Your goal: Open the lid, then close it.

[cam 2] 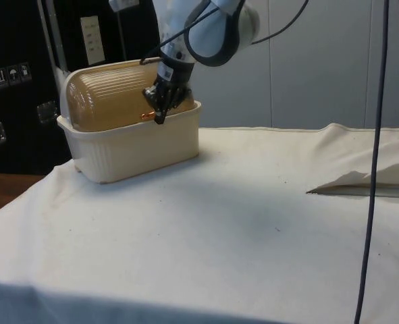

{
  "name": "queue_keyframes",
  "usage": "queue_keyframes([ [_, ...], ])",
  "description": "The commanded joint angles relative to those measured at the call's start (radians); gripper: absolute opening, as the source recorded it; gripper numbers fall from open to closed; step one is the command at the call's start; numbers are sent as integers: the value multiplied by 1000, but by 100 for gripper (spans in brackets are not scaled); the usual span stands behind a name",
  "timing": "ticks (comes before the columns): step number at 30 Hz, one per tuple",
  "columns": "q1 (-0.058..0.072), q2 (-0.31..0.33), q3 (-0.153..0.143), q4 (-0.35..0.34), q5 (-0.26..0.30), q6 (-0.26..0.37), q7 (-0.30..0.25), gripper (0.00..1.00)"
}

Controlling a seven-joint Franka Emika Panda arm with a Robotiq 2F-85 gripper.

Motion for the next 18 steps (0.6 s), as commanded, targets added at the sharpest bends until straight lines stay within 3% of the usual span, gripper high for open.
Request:
queue_keyframes([
  [1, 0, 3, 0, 5, 0, 0, 3, 0],
  [2, 18, 23, -32, 20, -10, 4, 19, 0],
  [10, 15, 46, -30, 54, -8, -1, 45, 0],
  [11, 0, 28, -1, 39, 0, -2, 31, 0],
  [12, 15, 48, -30, 57, -8, -2, 48, 0],
  [18, 17, 47, -38, 69, -10, -7, 65, 0],
])
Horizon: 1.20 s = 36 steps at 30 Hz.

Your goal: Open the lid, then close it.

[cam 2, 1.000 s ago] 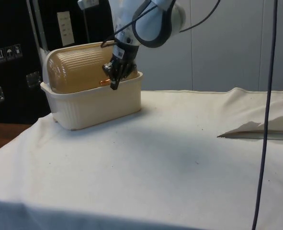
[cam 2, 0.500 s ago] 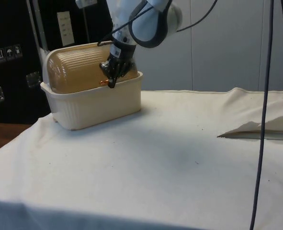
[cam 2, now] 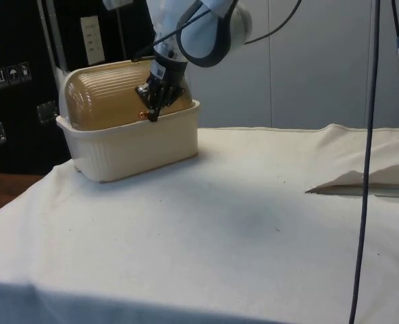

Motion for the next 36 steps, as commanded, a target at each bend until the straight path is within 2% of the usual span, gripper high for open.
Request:
queue_keyframes([
  [1, 18, 12, -34, 15, -10, -6, 16, 0],
  [2, 18, 11, -35, 17, -11, -7, 18, 0],
  [3, 0, 0, -1, 2, 0, -1, 1, 0],
  [4, 18, 11, -35, 17, -11, -7, 18, 0],
  [5, 19, 10, -37, 22, -12, -10, 21, 0],
  [10, 21, 3, -46, 36, -15, -24, 31, 0],
  [11, 0, -6, -8, 27, 0, -17, 15, 0],
  [12, 21, 2, -47, 38, -16, -25, 33, 0],
  [19, 22, -10, -54, 52, -17, -36, 40, 0],
  [20, 1, -19, -16, 46, 0, -28, 23, 0],
  [21, 21, -17, -54, 54, -17, -40, 42, 0],
  [27, 17, -46, -54, 58, -18, -56, 52, 0],
  [28, 1, -52, -20, 49, 0, -51, 32, 0],
  [29, 17, -50, -54, 59, -18, -59, 53, 0],
  [36, 14, -74, -57, 66, -19, -65, 61, 0],
])
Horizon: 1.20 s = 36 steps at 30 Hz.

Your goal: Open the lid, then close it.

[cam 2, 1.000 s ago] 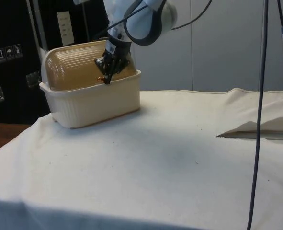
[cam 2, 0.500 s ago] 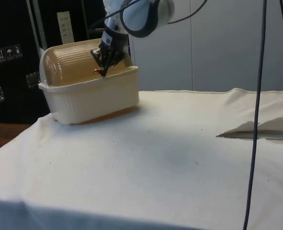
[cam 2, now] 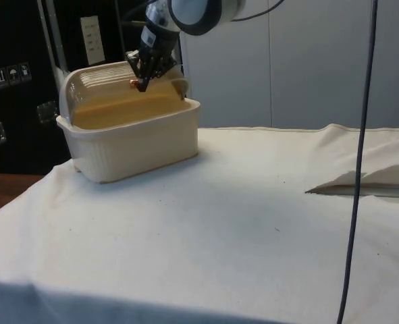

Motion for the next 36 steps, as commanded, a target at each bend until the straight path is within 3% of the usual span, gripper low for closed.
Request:
queue_keyframes([
  [1, 0, -2, -1, 1, 0, -1, 0, 0],
  [2, 13, 9, -32, 15, -19, -7, 20, 0],
  [7, 11, 11, -36, 31, -18, -3, 21, 0],
  [8, -1, -2, -7, 19, 0, -2, 2, 0],
  [9, 11, 11, -36, 33, -18, -1, 21, 0],
  [14, 13, 21, -42, 39, -18, 25, 26, 0],
  [15, 13, 23, -43, 40, -19, 30, 27, 0],
  [16, -1, 6, -12, 29, 0, 18, 6, 0],
  [17, 14, 25, -45, 40, -18, 37, 27, 0],
  [19, 15, 30, -49, 41, -17, 55, 28, 0],
  [23, 15, 36, -52, 42, -15, 78, 28, 0],
  [24, -1, 16, -17, 30, 0, 65, 10, 0],
  [25, 15, 39, -53, 44, -14, 87, 28, 0],
  [31, 12, 48, -52, 53, -8, 105, 26, 0],
  [32, -1, 30, -22, 40, 0, 94, 12, 0],
  [33, 11, 50, -51, 56, -7, 106, 26, 0],
  [36, 8, 56, -51, 71, -4, 102, 26, 0],
])
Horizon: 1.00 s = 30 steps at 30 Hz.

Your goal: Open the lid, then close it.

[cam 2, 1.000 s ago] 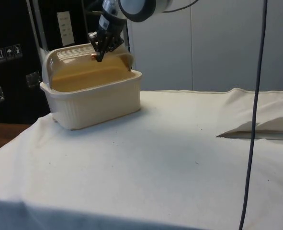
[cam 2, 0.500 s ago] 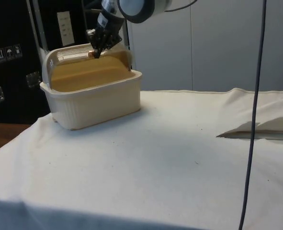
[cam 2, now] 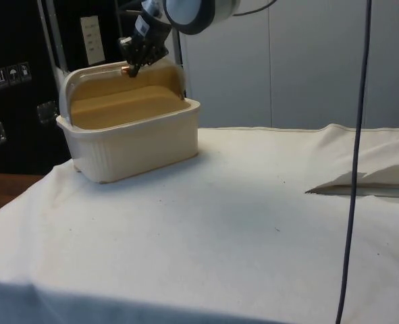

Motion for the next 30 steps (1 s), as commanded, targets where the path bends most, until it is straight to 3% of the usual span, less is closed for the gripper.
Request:
queue_keyframes([
  [1, 8, 16, -21, 16, -4, 4, 12, 0],
  [4, 6, 18, -24, 34, -3, -4, 12, 0],
  [5, -1, 10, -8, 24, 0, -1, 3, 0],
  [7, 6, 18, -26, 43, -2, -11, 12, 0],
  [14, -2, 10, -20, 70, 0, -22, 4, 0],
  [30, 2, 17, -29, 126, -4, -73, 10, 0],
])
